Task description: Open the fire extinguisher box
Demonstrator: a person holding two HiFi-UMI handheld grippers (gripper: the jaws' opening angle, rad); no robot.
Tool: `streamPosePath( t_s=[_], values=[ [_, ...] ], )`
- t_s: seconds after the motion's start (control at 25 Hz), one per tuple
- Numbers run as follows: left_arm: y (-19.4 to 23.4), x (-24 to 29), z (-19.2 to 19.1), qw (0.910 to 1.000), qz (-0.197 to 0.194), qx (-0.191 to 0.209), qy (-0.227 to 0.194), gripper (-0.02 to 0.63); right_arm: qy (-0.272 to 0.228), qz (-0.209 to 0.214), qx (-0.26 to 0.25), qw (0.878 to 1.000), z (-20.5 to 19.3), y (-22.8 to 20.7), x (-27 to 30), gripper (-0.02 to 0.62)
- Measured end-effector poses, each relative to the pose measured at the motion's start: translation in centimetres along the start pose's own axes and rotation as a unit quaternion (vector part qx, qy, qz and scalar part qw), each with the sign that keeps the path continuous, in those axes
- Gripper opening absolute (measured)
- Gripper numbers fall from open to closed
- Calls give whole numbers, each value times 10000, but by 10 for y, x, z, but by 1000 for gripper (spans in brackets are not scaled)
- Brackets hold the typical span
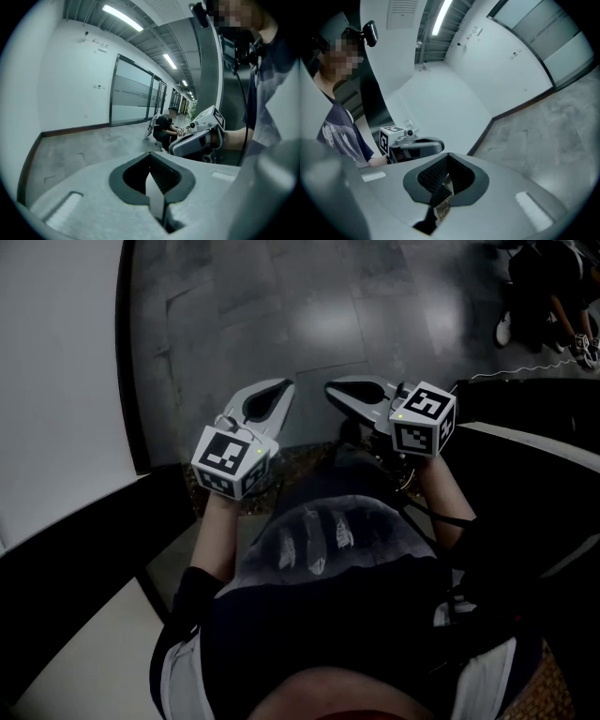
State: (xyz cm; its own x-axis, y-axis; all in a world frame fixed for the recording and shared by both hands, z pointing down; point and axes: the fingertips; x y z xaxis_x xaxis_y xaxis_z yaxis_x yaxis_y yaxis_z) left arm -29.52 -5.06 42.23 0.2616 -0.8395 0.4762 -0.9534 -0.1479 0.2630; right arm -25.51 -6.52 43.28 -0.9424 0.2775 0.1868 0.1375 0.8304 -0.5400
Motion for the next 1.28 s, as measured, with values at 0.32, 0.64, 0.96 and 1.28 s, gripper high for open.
streamPosePath(
  t_s=[0.32, 0.64, 0.96, 1.28],
  values=[
    [8, 1, -13, 9982, 178, 475, -309, 2, 25, -16, -224, 9997, -17, -18, 7, 0],
    [14, 55, 36, 9987, 271, 418, 94, 2, 16, -95, 248, 9996, 10, -76, -28, 0],
    [53, 76, 36, 9993, -238, 272, -28, 2, 254, -612, 247, 9975, 17, -100, -15, 0],
    [105, 76, 49, 9972, -655, 131, -326, 2, 288, -760, -83, 9967, 55, -93, 42, 0]
  ],
)
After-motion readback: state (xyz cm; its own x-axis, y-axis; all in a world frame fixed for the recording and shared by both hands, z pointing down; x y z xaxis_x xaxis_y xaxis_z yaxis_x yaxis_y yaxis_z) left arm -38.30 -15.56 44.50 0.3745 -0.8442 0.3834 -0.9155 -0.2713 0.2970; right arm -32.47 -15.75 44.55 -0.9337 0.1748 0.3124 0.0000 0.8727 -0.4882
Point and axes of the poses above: the fingertips, and each gripper's own axes: x forward along the fingers, y to its left, z out of its top, and after that the axes turned 6 degrees about -x, right-handed
